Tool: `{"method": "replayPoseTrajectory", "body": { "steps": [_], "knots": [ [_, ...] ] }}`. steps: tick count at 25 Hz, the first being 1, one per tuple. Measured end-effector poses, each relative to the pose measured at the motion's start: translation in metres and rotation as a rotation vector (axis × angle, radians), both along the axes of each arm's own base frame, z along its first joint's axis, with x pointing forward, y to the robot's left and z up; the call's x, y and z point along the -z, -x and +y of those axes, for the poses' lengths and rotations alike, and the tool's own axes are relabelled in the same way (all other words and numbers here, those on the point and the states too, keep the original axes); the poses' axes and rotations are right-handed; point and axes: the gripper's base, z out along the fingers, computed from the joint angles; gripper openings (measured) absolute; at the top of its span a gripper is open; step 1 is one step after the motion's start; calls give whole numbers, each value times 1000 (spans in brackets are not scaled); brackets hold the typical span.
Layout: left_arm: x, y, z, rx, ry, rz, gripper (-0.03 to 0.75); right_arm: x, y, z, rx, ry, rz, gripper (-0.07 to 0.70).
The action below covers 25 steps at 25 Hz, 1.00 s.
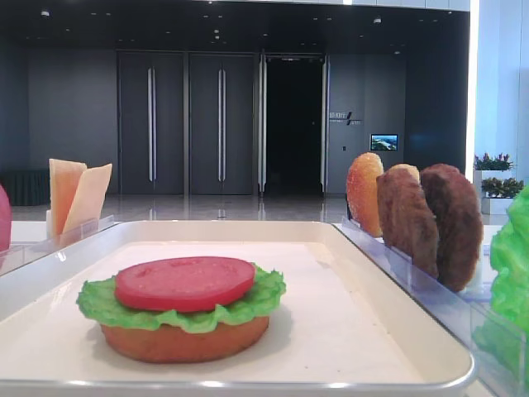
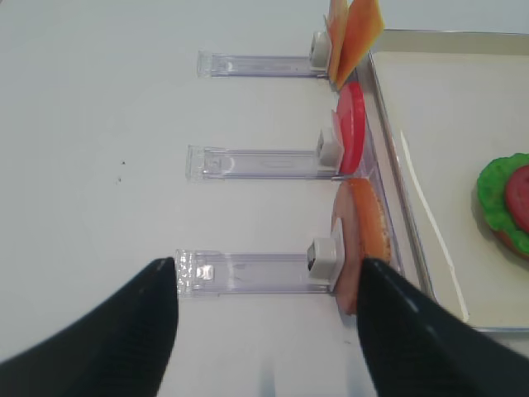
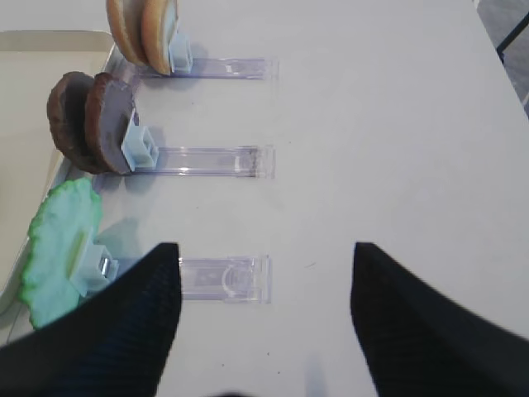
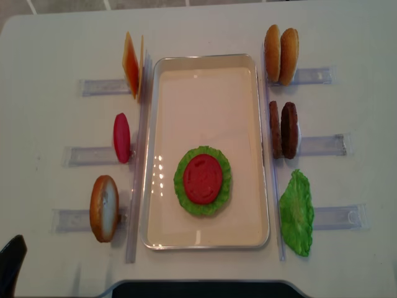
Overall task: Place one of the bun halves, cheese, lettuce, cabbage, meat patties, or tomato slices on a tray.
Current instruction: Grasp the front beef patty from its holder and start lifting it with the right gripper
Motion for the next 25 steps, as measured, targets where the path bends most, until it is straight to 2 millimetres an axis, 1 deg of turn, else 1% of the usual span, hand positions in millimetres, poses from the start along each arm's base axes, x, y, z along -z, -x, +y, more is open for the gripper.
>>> {"method": "replayPoseTrajectory", "body": {
  "steps": [12, 14, 16, 19, 23, 25],
  "knots": [
    [0, 0, 0, 0, 0, 0, 518, 0, 0, 0, 0, 0, 0, 454],
    [0, 0, 0, 0, 0, 0, 518, -2, -2, 1, -4, -4, 21, 454],
    [0, 0, 0, 0, 0, 0, 518, -9, -9, 2, -9, -9, 63, 454],
    [0, 0, 0, 0, 0, 0, 518, -22, -26, 3, -9, -5, 140, 454],
    [0, 0, 0, 0, 0, 0, 518, -40, -60, 6, -8, 2, 272, 454],
    [0, 0, 0, 0, 0, 0, 518, -48, -84, 8, -8, 6, 344, 454]
  ]
}}
